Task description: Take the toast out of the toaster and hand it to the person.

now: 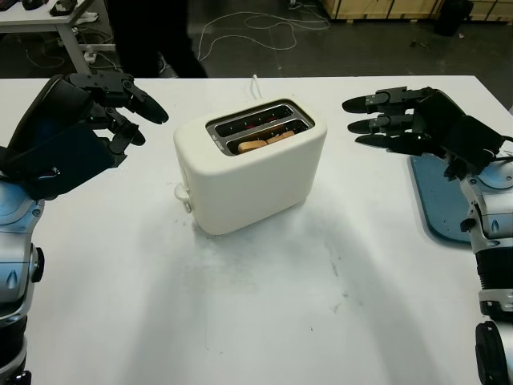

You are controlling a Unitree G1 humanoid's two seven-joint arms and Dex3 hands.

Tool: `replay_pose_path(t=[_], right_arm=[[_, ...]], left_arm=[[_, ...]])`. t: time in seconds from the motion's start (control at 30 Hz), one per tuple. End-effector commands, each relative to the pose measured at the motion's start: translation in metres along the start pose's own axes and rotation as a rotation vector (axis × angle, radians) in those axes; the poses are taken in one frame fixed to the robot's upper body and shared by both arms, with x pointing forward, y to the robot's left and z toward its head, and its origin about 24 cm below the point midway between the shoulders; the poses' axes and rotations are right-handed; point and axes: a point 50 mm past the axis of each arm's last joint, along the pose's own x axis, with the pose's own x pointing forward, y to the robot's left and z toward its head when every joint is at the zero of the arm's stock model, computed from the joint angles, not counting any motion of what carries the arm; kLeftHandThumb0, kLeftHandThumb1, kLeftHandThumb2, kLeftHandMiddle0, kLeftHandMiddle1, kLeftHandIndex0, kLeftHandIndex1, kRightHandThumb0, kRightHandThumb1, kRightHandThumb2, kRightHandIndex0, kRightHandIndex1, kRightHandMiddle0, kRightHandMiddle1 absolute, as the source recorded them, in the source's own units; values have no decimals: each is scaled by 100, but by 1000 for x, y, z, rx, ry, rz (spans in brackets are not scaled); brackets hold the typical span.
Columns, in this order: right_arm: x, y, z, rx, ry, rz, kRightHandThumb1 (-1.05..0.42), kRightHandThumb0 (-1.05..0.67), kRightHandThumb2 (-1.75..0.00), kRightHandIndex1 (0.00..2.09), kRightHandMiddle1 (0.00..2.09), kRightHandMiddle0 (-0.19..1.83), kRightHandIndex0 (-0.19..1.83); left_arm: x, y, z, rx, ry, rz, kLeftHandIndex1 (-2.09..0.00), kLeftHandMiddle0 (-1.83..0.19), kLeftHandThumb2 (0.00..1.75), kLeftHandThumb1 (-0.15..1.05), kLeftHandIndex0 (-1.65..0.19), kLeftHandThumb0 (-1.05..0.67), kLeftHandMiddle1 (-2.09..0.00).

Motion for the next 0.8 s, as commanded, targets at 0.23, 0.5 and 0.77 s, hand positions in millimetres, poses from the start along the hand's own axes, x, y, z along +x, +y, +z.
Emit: replay_pose_path(t=[0.23,0.5,0.77], right_arm=[[-1,2,0,26,-10,-7,-83,-54,0,1,0,79,86],[-1,2,-1,35,-8,-13,-82,-56,0,0,0,79,86],[-2,3,-1,24,2,-9,-82,-56,0,1,0,79,88]], left_arm=[[-2,1,-3,8,10,6,-94,-74,58,76,-72,31,-116],[-1,1,-3,8,9,-4,-94,-73,58,72,-70,31,-117],[-1,0,-3,15,8,-10,-95,-74,59,70,-71,30,-119]])
